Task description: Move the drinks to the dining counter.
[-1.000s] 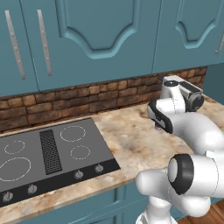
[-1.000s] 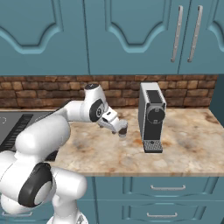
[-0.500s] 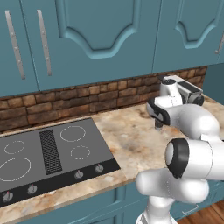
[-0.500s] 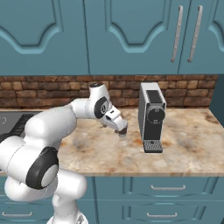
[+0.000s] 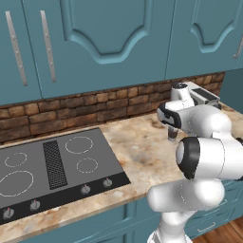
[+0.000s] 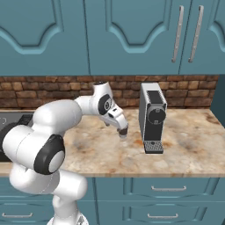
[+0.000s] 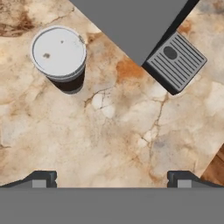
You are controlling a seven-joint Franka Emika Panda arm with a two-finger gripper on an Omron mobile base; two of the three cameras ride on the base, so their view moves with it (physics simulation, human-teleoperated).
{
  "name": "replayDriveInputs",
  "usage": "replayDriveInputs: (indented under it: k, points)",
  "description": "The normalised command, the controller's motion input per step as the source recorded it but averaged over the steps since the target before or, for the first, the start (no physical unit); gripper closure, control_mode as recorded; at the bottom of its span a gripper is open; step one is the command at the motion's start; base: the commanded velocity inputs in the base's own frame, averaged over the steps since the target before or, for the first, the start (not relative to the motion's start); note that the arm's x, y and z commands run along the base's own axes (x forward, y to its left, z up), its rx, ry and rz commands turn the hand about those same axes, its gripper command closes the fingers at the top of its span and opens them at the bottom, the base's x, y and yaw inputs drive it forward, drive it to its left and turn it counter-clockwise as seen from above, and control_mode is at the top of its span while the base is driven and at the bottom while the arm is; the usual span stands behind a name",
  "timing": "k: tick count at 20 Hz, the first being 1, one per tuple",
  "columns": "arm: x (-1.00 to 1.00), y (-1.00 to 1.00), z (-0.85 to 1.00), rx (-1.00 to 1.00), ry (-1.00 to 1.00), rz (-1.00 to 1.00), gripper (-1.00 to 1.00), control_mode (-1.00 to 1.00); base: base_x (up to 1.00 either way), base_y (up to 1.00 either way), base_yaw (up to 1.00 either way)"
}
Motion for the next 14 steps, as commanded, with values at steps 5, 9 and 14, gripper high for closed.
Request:
replayDriveInputs:
  k: [5,9,14]
  points:
    - [0.12,0.0,-0.01,0.02,0.0,-0.02,-1.0,-1.0,0.0,0.0,0.0]
    - [0.13,0.0,-0.1,0.02,0.0,-0.01,-1.0,-1.0,0.0,0.0,0.0]
    - [0.13,0.0,-0.11,0.01,0.0,-0.01,-1.0,-1.0,0.0,0.0,0.0]
